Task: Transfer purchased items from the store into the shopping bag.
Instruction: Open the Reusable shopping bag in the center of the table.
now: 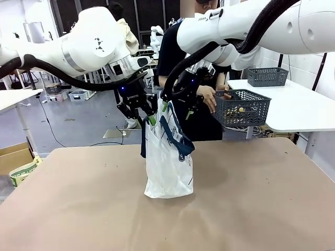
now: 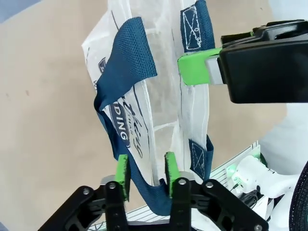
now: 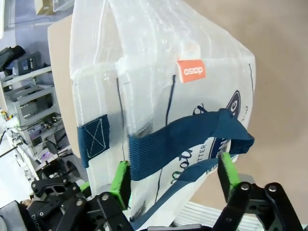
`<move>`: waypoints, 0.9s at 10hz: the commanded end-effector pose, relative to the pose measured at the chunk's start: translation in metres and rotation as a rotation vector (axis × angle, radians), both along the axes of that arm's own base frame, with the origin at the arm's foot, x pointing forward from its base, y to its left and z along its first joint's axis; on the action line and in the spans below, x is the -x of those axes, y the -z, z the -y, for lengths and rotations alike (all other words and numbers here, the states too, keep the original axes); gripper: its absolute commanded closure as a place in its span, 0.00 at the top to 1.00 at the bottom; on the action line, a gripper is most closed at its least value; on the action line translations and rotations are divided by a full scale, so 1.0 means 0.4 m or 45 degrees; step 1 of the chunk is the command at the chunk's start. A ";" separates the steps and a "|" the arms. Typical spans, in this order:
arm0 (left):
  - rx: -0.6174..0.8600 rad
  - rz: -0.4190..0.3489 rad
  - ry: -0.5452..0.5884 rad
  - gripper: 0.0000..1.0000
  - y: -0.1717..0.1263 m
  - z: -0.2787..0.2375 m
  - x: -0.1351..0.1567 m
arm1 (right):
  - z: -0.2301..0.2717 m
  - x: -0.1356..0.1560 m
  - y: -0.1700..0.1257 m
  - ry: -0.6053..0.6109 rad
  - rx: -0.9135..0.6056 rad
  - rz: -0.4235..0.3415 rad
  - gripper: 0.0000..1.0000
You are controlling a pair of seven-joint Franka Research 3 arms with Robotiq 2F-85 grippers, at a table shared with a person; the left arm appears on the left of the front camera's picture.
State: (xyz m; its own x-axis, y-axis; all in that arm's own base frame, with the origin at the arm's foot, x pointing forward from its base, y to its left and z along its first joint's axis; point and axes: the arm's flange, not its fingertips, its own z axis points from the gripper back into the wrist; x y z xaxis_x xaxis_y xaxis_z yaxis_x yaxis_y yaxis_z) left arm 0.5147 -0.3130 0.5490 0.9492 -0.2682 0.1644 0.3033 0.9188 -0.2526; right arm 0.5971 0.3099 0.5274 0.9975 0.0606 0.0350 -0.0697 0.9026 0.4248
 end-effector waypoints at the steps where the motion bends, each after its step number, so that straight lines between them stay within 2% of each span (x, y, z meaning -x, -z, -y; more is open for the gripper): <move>1: -0.010 0.028 -0.039 0.00 -0.007 0.010 0.001 | -0.002 -0.014 -0.006 -0.034 0.005 -0.005 0.36; 3: -0.002 0.026 -0.033 0.00 -0.007 0.010 0.004 | -0.003 -0.011 -0.010 -0.042 0.004 -0.008 0.00; 9: 0.000 0.045 -0.016 0.00 -0.010 0.011 0.014 | -0.026 0.007 -0.021 -0.074 0.057 -0.016 0.00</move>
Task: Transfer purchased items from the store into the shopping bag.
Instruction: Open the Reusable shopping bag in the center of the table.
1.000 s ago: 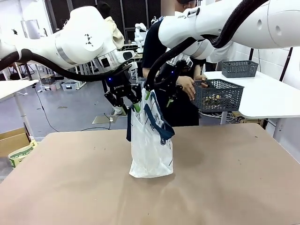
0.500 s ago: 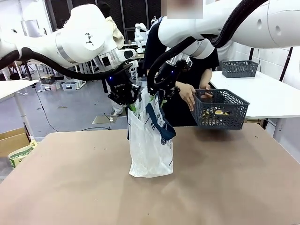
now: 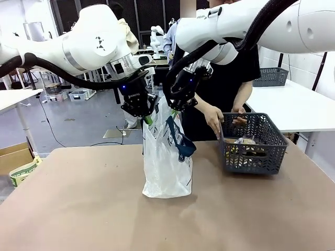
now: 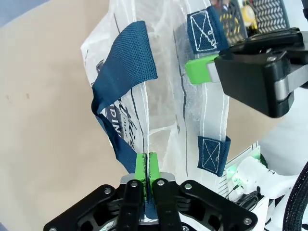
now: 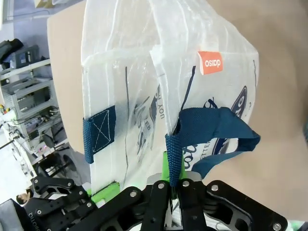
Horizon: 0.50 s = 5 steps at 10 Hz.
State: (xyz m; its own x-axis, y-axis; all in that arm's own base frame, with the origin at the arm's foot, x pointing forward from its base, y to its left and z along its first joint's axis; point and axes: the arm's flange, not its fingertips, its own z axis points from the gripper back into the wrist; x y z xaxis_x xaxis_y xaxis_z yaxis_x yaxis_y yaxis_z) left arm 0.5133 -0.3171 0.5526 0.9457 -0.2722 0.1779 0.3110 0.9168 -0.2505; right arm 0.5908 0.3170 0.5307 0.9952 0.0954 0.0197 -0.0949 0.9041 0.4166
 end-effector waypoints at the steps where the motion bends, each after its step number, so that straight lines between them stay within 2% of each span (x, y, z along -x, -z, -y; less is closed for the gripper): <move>1: 0.009 0.038 -0.020 0.00 -0.003 0.001 0.020 | -0.023 0.002 -0.012 -0.060 0.088 0.008 0.00; 5: 0.071 0.086 -0.115 0.00 -0.011 -0.042 0.077 | -0.031 0.068 -0.010 -0.244 0.252 0.084 0.00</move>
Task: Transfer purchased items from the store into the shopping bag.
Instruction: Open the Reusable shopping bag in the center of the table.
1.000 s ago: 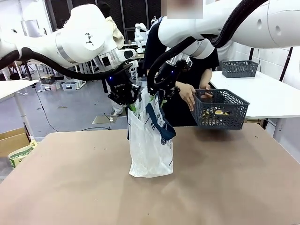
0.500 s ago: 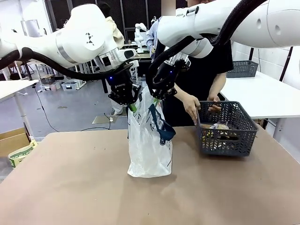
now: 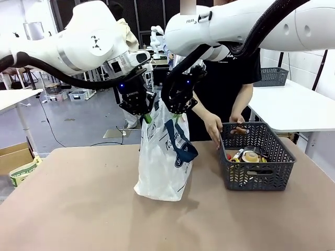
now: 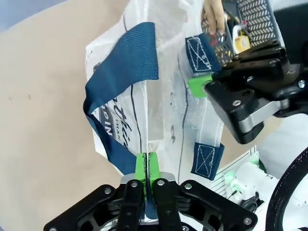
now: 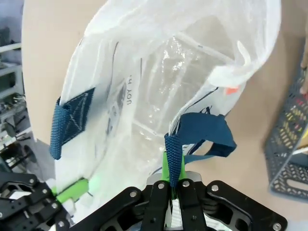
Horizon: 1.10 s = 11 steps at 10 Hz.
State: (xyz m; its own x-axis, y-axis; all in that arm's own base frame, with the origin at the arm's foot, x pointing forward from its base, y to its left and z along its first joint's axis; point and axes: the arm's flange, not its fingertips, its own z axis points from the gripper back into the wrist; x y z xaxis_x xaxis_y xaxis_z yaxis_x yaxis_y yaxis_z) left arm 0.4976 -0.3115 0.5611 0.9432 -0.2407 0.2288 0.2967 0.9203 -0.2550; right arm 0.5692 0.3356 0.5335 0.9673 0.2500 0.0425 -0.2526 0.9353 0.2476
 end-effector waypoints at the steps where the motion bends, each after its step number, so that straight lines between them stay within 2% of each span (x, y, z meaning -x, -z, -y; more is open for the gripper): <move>1: 0.074 0.025 -0.128 0.00 0.006 -0.042 0.061 | 0.016 0.034 -0.002 -0.120 0.022 0.003 0.00; 6: 0.132 0.039 -0.284 0.00 -0.014 -0.140 0.166 | 0.059 0.071 -0.054 -0.360 -0.003 -0.073 0.00; 7: 0.137 0.040 -0.321 0.00 -0.010 -0.166 0.184 | 0.080 0.070 -0.066 -0.402 0.002 -0.052 0.00; 9: 0.119 0.040 -0.371 0.00 0.020 -0.212 0.189 | 0.104 0.078 -0.068 -0.492 0.018 -0.038 0.00; 11: 0.086 0.044 -0.327 0.00 0.039 -0.234 0.186 | 0.131 0.079 -0.062 -0.561 0.007 -0.026 0.00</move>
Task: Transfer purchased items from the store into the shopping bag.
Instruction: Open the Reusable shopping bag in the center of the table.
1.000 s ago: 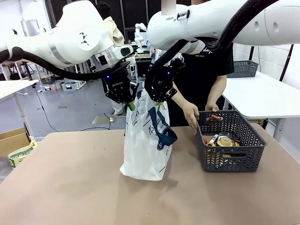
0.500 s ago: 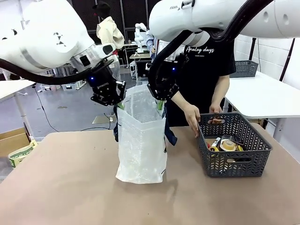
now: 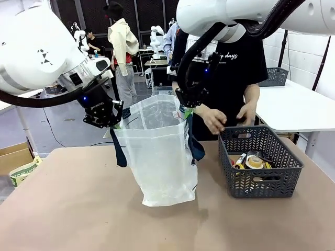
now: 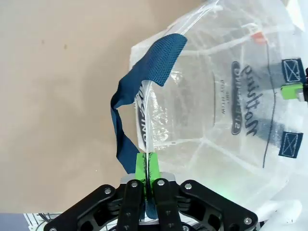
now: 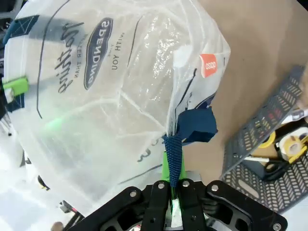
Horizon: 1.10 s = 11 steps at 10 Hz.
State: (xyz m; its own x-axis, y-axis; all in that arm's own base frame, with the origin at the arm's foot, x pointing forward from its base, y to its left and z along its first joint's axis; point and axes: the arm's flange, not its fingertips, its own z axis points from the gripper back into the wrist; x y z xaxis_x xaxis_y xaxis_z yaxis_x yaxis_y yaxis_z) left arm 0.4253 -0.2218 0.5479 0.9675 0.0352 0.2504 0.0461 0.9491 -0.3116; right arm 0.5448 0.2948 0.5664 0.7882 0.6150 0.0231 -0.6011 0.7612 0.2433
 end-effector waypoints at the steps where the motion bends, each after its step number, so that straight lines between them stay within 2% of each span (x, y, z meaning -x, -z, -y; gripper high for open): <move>1: -0.005 0.029 0.083 0.00 0.012 -0.008 -0.001 | 0.036 0.011 0.028 -0.013 -0.023 -0.002 0.00; 2: 0.000 0.000 0.000 0.00 0.000 0.000 0.000 | 0.000 0.000 0.000 0.000 0.000 0.000 0.00; 4: 0.000 0.000 0.000 0.00 0.000 0.000 0.000 | 0.000 0.000 0.000 0.000 0.000 0.000 0.00; 6: -0.064 -0.021 0.075 0.00 0.000 0.005 -0.005 | 0.003 -0.002 0.003 -0.015 -0.002 0.002 0.00; 7: -0.104 -0.030 0.178 0.00 -0.017 0.005 0.003 | 0.006 0.012 -0.005 -0.093 0.003 0.005 0.00; 9: -0.163 -0.036 0.226 0.00 -0.027 0.001 0.016 | 0.019 0.015 -0.004 -0.205 0.028 0.031 0.00; 11: -0.196 0.005 0.299 0.00 -0.028 0.004 0.026 | 0.015 0.012 -0.004 -0.289 0.042 0.052 0.00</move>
